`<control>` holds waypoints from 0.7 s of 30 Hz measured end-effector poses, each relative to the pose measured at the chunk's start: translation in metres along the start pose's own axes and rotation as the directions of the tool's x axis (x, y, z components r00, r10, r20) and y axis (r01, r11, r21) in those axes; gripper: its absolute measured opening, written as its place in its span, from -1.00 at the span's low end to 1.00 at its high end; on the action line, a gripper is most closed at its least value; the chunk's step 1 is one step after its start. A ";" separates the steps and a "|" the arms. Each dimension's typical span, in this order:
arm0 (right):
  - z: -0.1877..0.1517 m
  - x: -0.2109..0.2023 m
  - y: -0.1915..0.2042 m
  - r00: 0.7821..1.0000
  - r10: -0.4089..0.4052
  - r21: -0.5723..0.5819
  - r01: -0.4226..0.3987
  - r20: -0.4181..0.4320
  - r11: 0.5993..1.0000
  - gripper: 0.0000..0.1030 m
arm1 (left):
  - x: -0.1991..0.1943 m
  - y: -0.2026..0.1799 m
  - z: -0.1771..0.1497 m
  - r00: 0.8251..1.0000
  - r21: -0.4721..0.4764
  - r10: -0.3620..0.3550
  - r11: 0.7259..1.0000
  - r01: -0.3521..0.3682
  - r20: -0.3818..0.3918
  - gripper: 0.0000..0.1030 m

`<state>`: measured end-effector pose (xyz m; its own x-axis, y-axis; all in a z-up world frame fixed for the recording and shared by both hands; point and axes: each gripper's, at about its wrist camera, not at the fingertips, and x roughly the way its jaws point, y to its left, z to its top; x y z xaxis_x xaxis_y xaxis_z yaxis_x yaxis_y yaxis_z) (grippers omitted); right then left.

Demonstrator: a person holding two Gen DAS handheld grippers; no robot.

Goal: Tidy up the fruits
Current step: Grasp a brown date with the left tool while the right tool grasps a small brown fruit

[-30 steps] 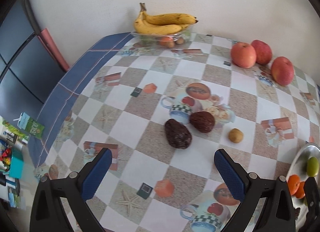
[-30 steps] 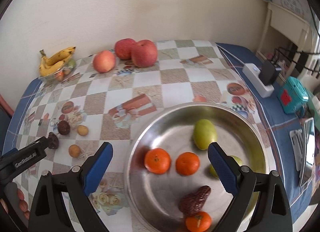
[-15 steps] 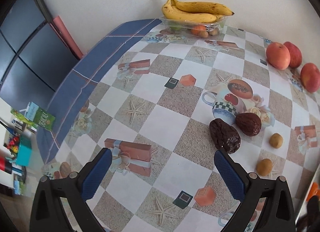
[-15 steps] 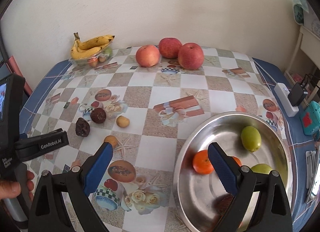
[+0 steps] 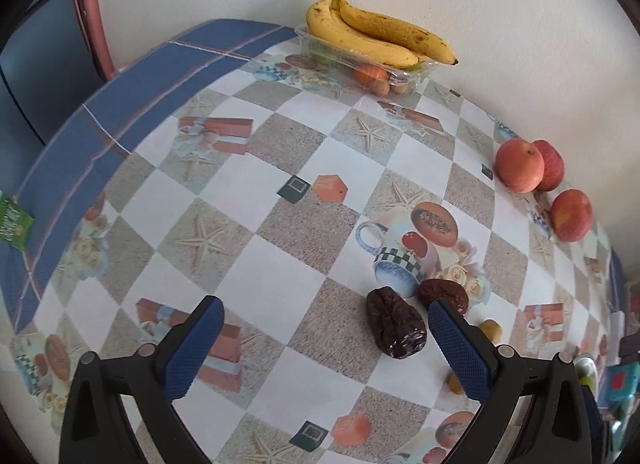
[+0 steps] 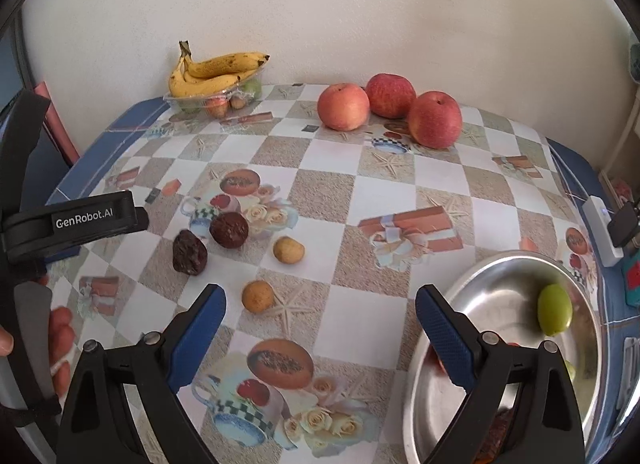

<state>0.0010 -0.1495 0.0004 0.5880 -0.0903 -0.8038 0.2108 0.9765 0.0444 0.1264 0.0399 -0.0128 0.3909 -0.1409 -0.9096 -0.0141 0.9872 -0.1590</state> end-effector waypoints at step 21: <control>-0.006 0.073 0.032 0.986 0.041 -0.034 -0.047 -0.159 0.998 0.00 | 0.052 -0.021 -0.010 0.959 -0.005 -0.206 0.978 0.209 -0.194 -0.14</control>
<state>0.0460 -0.1241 -0.0598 0.4643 -0.0175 -0.8855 0.1561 0.9858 0.0624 0.1379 0.0113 -0.0611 0.1988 -0.3527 -0.9144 0.0628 0.9357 -0.3472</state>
